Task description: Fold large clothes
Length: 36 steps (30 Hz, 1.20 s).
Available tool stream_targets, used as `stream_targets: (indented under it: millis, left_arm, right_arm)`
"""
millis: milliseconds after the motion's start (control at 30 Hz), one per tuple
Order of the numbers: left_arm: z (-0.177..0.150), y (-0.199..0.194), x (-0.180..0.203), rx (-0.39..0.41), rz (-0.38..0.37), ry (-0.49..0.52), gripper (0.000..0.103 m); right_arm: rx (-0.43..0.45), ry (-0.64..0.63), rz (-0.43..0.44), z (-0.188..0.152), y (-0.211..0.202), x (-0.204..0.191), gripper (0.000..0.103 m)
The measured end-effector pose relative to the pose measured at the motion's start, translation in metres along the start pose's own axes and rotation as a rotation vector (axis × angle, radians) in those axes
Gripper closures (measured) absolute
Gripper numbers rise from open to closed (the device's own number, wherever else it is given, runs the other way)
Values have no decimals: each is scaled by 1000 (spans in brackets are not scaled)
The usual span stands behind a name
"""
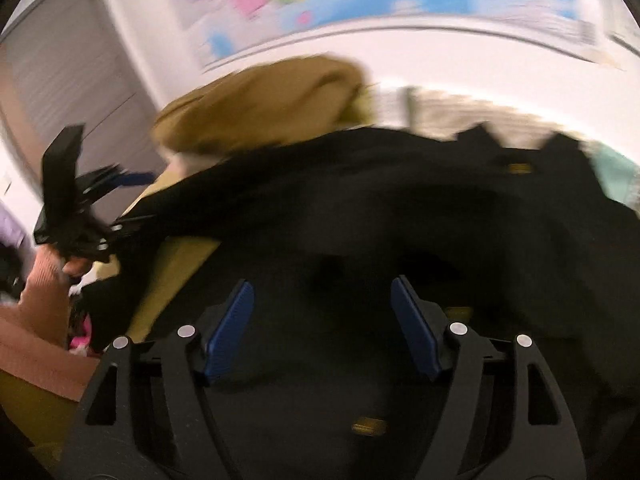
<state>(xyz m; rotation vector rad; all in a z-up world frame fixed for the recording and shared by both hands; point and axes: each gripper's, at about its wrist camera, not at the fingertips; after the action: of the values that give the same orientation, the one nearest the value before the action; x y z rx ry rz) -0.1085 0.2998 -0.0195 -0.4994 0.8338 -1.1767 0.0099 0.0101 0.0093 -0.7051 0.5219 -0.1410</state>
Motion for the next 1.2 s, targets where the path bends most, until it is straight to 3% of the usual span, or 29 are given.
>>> stream_targets:
  millis: [33, 67, 133, 200, 300, 433, 500, 567, 600, 633, 700, 800, 900, 1033, 1100, 1200]
  left_arm:
    - [-6, 2, -3, -13, -4, 0, 22]
    - [-13, 4, -7, -34, -15, -4, 34]
    - [-20, 8, -13, -54, -32, -17, 58]
    - [-25, 9, -21, -67, -62, -42, 90]
    - [-23, -3, -36, -28, -120, -97, 94]
    - [-12, -17, -45, 16, -174, -126, 94]
    - [-7, -20, -44, 25, -197, -124, 94]
    - [0, -23, -40, 30, -236, -120, 94]
    - [2, -24, -38, 29, -244, -118, 94]
    - [5, -25, -37, 28, -254, -117, 94]
    - [10, -27, -33, 27, -283, -112, 94]
    - [22, -34, -32, 41, -340, -127, 92]
    - [42, -47, -30, 92, -423, -149, 74]
    - [72, -57, 0, 169, -551, -130, 54]
    - [84, -59, 14, 218, -592, -116, 38]
    - [96, -49, 26, 228, -631, -125, 38]
  right_arm:
    - [-20, -12, 26, 0, 11, -10, 32]
    - [-27, -16, 39, 1, 18, -16, 32]
    - [-48, -14, 104, 0, 34, -30, 32]
    - [-65, -41, 151, 0, 47, -46, 31]
    - [-102, -102, 248, -1, 68, -78, 31]
    - [-150, -161, 379, -7, 104, -129, 23]
    - [-167, -186, 402, -10, 122, -149, 21]
    - [-168, -175, 401, -13, 137, -161, 26]
    - [-159, -148, 424, -13, 142, -163, 43]
    - [-163, -124, 465, -13, 144, -164, 69]
    - [-148, -118, 488, -9, 136, -163, 101]
    - [-53, -101, 512, 7, 93, -147, 101]
    - [58, -76, 440, 24, 31, -117, 101]
    - [195, 10, 285, 42, -58, -59, 101]
    - [240, 31, 191, 44, -94, -37, 101]
    - [249, 78, 46, 41, -135, 5, 100]
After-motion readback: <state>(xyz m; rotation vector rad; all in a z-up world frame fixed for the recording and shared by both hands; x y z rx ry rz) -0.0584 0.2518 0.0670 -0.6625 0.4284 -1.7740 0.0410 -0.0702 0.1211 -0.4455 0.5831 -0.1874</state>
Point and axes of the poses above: each gripper's, at about its wrist camera, not at the fingertips, and y roughly the way its jaws point, x to its right, z to its top, and after that the axes turned 10 degrees about z, right-handed
